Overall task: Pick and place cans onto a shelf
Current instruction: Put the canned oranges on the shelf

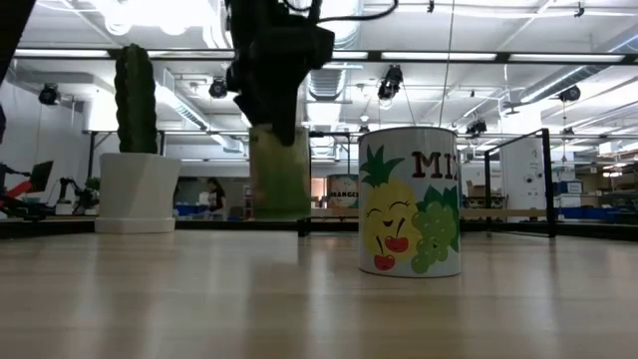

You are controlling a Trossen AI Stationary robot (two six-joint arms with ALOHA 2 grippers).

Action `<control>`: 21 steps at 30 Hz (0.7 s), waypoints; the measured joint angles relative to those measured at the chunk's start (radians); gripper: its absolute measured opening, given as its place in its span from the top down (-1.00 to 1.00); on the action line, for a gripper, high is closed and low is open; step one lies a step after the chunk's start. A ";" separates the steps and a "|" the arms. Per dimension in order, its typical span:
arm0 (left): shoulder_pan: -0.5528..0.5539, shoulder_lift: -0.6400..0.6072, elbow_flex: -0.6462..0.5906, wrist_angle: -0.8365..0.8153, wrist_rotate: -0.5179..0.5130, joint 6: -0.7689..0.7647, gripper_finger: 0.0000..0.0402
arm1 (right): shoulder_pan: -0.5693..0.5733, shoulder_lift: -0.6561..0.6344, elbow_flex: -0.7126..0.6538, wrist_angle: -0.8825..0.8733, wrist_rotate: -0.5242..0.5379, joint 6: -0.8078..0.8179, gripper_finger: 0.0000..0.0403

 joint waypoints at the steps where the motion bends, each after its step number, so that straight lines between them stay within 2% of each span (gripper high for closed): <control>1: 0.000 0.008 0.000 0.000 0.000 0.041 -0.59 | 0.000 0.000 0.000 0.000 0.000 0.000 0.96; 6: -0.015 0.042 0.000 -0.003 0.001 0.310 -0.59 | 0.000 0.000 0.000 0.001 0.000 -0.008 0.96; 11: -0.015 0.047 0.000 0.012 0.035 0.456 -0.59 | 0.000 0.000 0.000 0.003 0.000 -0.008 0.96; 21: -0.015 0.046 0.000 0.047 0.040 0.528 -0.70 | 0.000 0.000 0.000 0.002 0.000 -0.010 0.96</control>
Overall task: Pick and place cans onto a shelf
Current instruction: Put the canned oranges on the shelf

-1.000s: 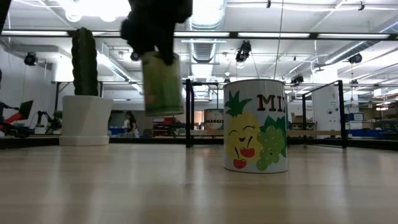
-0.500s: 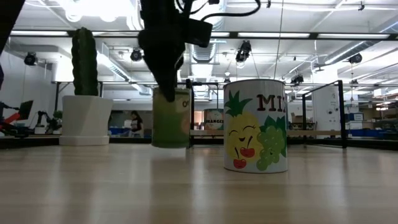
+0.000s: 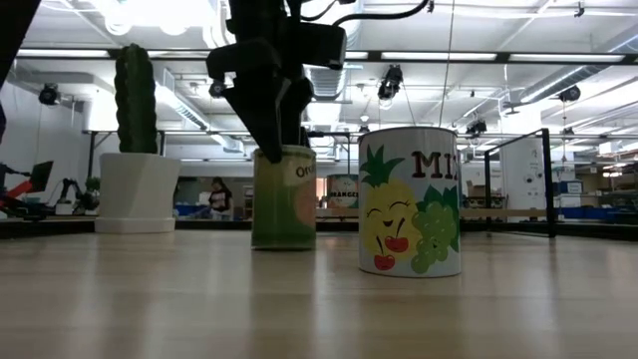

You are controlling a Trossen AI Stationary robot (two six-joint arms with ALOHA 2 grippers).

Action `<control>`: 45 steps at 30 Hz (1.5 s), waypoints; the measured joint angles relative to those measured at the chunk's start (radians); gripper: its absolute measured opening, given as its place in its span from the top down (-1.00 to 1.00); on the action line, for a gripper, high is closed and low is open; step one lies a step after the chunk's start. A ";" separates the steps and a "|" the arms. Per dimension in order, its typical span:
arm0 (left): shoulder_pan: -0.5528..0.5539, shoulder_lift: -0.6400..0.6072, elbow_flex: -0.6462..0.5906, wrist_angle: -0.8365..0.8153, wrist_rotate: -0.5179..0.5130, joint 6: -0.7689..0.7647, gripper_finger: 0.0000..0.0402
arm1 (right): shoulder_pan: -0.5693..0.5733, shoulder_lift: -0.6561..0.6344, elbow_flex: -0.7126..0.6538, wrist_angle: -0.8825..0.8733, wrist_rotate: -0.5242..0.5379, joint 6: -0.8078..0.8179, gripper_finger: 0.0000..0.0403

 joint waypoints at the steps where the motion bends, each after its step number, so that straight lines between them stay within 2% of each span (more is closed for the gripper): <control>1: 0.000 0.000 0.000 0.000 -0.001 0.000 -0.71 | 0.000 0.000 0.000 0.000 0.000 0.000 0.96; 8: -0.002 -0.009 0.005 -0.020 -0.006 0.002 -0.73 | 0.000 0.000 0.000 0.000 0.000 0.002 0.96; 12: -0.040 -0.047 0.021 -0.020 -0.029 -0.080 -0.72 | 0.000 0.000 0.000 -0.010 0.007 0.014 0.96; 18: -0.221 -0.107 -0.041 0.097 -0.247 -0.159 -0.72 | -0.007 0.000 0.000 -0.053 0.111 0.070 0.96; 22: -0.329 -0.143 -0.147 0.247 -0.291 -0.181 -0.66 | -0.058 0.017 0.000 -0.092 0.130 0.169 0.96; 25: -0.378 -0.163 -0.225 0.326 -0.306 -0.205 -0.51 | -0.134 0.054 0.000 -0.143 0.108 0.221 0.96; 28: -0.396 -0.185 -0.303 0.387 -0.323 -0.240 -0.27 | -0.244 0.099 0.000 -0.135 0.009 0.239 0.96; 32: -0.388 -0.200 -0.412 0.478 -0.354 -0.289 0.18 | -0.386 0.183 0.000 -0.080 -0.111 0.238 0.96; 38: -0.345 -0.196 -0.552 0.714 -0.364 -0.325 0.91 | -0.509 0.345 0.000 0.019 -0.144 0.201 0.96; 41: -0.328 -0.196 -0.596 0.772 -0.370 -0.339 0.92 | -0.536 0.419 0.000 0.078 -0.190 0.166 0.96; 45: -0.306 -0.195 -0.616 0.784 -0.412 -0.346 0.90 | -0.567 0.497 0.002 0.168 -0.195 0.132 0.96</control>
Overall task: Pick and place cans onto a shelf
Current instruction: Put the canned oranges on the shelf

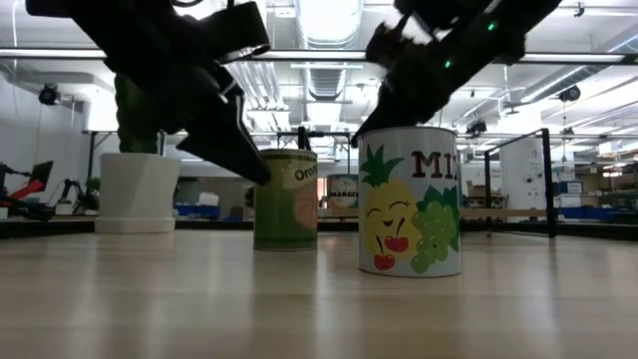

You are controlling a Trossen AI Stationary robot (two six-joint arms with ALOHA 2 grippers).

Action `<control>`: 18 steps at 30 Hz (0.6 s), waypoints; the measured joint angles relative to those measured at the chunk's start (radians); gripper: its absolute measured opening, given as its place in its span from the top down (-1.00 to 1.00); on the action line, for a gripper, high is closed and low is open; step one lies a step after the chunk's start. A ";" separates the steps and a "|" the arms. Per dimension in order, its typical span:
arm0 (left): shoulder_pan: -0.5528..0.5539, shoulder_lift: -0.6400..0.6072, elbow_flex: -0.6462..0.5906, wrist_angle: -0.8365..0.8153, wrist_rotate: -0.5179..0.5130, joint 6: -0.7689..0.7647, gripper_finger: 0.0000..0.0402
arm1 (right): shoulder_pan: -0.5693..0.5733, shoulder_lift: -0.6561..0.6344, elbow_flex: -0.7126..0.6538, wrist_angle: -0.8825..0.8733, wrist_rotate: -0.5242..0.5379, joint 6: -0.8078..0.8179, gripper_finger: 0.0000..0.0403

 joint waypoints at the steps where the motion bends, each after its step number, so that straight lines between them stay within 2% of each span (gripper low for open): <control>1: 0.006 0.000 -0.001 0.001 -0.003 0.000 0.91 | -0.006 0.017 0.004 0.013 -0.001 -0.007 0.96; 6: 0.025 0.000 -0.005 0.001 -0.005 -0.002 0.99 | -0.032 0.090 0.049 0.059 -0.069 -0.012 0.96; 14: 0.026 0.001 -0.005 -0.017 -0.005 -0.008 1.00 | -0.038 0.225 0.153 0.061 -0.077 -0.049 0.96; 16: 0.026 0.001 -0.005 -0.033 -0.009 -0.016 1.00 | -0.036 0.243 0.172 0.046 -0.082 -0.053 0.96; 18: 0.026 0.001 -0.005 -0.058 -0.021 -0.029 1.00 | -0.036 0.250 0.194 0.001 -0.131 -0.053 0.96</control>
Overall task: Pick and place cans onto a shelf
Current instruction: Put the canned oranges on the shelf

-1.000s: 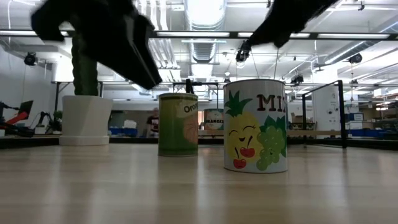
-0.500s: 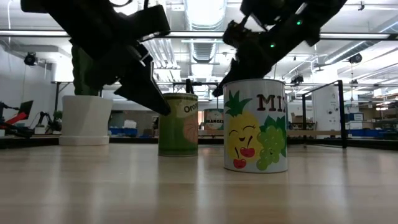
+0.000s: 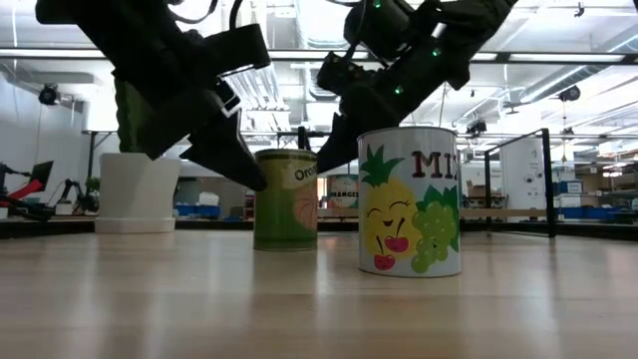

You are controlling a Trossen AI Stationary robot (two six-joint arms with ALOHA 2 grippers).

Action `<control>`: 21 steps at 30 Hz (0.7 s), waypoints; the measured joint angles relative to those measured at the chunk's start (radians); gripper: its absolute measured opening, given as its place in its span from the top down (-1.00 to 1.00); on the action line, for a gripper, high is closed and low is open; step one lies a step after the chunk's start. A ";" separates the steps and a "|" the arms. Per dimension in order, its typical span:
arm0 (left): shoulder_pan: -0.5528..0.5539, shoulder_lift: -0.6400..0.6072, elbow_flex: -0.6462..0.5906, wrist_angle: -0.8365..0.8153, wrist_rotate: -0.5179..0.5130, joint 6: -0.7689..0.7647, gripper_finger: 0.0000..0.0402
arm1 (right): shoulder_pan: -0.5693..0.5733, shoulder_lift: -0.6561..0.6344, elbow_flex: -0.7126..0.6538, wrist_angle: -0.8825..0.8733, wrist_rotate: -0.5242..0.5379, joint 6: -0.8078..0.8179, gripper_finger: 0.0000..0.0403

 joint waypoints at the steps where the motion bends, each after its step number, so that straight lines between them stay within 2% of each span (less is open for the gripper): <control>1: 0.000 0.000 0.000 -0.013 -0.001 -0.009 1.00 | 0.000 0.000 0.009 -0.030 -0.033 0.000 0.96; 6: 0.001 0.000 -0.001 -0.029 -0.002 -0.031 1.00 | 0.029 -0.027 0.026 -0.102 -0.095 0.015 0.96; 12: 0.008 0.002 -0.003 -0.074 -0.072 -0.033 1.00 | 0.084 -0.043 0.039 -0.104 -0.104 0.031 0.96; 21: 0.012 0.002 -0.003 -0.068 -0.073 -0.045 1.00 | 0.097 -0.041 0.028 -0.111 -0.092 0.063 0.96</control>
